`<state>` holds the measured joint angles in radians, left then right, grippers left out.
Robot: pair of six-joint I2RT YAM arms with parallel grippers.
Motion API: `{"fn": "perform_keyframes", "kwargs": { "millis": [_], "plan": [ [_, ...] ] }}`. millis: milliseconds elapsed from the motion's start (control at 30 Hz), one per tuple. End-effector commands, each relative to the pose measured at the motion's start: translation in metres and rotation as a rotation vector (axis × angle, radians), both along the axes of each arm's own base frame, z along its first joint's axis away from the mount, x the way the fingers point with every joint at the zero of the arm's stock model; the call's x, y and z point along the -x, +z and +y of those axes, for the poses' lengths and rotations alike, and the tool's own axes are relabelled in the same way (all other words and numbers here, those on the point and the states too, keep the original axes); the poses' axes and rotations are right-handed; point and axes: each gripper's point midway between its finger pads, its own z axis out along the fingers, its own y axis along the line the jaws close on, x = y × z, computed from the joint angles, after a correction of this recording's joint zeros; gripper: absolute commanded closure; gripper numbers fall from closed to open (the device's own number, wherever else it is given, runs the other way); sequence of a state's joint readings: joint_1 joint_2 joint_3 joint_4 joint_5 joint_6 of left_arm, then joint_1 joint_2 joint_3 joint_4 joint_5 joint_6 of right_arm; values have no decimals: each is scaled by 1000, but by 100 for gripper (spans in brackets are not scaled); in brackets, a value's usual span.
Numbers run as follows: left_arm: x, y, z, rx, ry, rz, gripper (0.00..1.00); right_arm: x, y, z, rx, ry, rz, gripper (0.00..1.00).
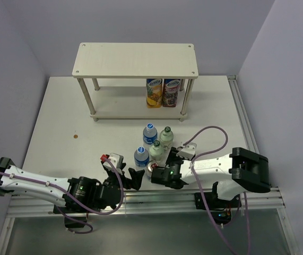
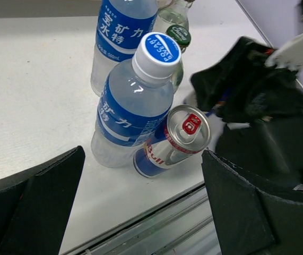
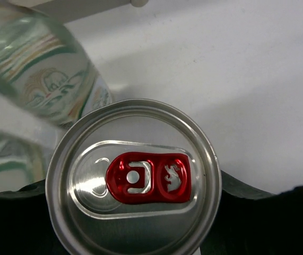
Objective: Place and organize the beverage onto the shelf
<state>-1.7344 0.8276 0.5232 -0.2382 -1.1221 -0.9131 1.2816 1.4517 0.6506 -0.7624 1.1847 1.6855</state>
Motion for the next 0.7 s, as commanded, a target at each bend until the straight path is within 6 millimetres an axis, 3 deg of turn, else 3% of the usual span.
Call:
{"fn": "perform_keyframes", "kwargs": {
  "millis": [0,33,67,167,333,367,467,500,533,567,667],
  "plan": [
    [-2,10,5,27,27,0,1,8,84,13,-101,13,-177,100],
    [-3,11,7,14,28,-7,1,11,101,12,-52,38,-189,100],
    [-4,16,8,18,31,-10,1,10,129,28,-17,95,-205,100],
    [-8,30,17,36,51,-22,1,7,186,35,-89,122,-264,100],
    [-11,46,27,65,61,-37,1,-8,288,34,-96,85,-416,100],
    [-12,50,29,77,61,-36,1,-10,312,29,-5,76,-417,100],
    [-13,55,33,93,65,-39,1,-18,371,7,13,-42,-471,100],
    [-13,56,34,97,63,-37,1,-20,380,8,33,-67,-485,100],
    [-13,56,34,95,63,-39,1,-20,389,-4,142,-59,-486,100],
    [-13,56,35,95,61,-39,1,-25,409,-2,92,-86,-512,100],
    [-13,55,35,91,53,-47,1,-34,430,-1,151,-144,-491,100]
  ]
}}
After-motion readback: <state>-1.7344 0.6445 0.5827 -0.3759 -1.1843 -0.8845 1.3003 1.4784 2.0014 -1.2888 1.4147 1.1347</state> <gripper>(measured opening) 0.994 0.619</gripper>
